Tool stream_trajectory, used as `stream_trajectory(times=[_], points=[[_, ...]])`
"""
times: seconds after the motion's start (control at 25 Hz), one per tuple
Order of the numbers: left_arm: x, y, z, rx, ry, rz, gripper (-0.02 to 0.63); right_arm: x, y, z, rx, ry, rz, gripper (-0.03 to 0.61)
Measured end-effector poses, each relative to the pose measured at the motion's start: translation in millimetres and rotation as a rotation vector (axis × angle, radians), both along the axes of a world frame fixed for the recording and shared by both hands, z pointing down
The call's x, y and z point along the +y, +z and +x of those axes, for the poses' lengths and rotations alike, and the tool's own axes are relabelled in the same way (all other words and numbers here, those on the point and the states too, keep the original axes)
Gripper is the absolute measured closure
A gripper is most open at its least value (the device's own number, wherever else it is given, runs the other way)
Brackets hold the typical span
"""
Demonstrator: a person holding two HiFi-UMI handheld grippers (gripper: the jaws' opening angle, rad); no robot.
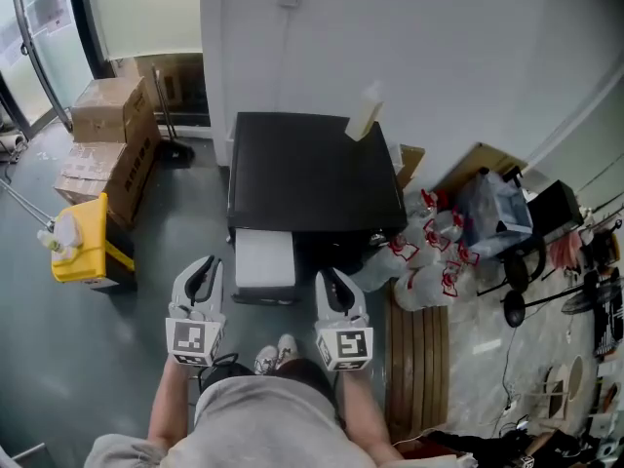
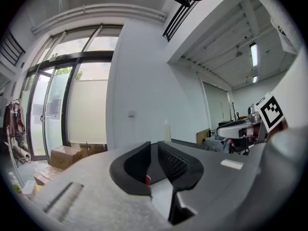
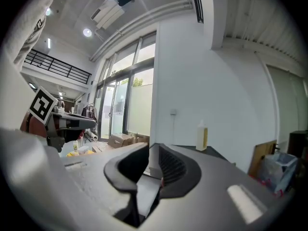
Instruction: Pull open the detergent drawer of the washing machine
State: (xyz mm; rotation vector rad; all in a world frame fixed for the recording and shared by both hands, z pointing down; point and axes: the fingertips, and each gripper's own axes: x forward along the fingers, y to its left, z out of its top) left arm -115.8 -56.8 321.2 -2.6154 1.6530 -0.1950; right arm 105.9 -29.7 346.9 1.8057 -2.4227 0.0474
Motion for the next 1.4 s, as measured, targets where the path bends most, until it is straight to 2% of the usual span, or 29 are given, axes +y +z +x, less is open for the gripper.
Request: stream_trajectory(times=[0.2, 0.6, 1.4], points=[[10, 1, -3, -0.002, 0.011, 0.004, 0.590, 14, -1, -2, 0.023, 0.025, 0.020, 0.572], [13, 3, -6, 0.001, 0.008, 0.002, 0.601, 17, -11, 3, 0.057, 0.043, 0.049, 0.572], [5, 7, -7, -0.018, 0.011, -0.008, 0.603, 9, -11, -2, 0.057, 0.042, 0.047, 0.574]])
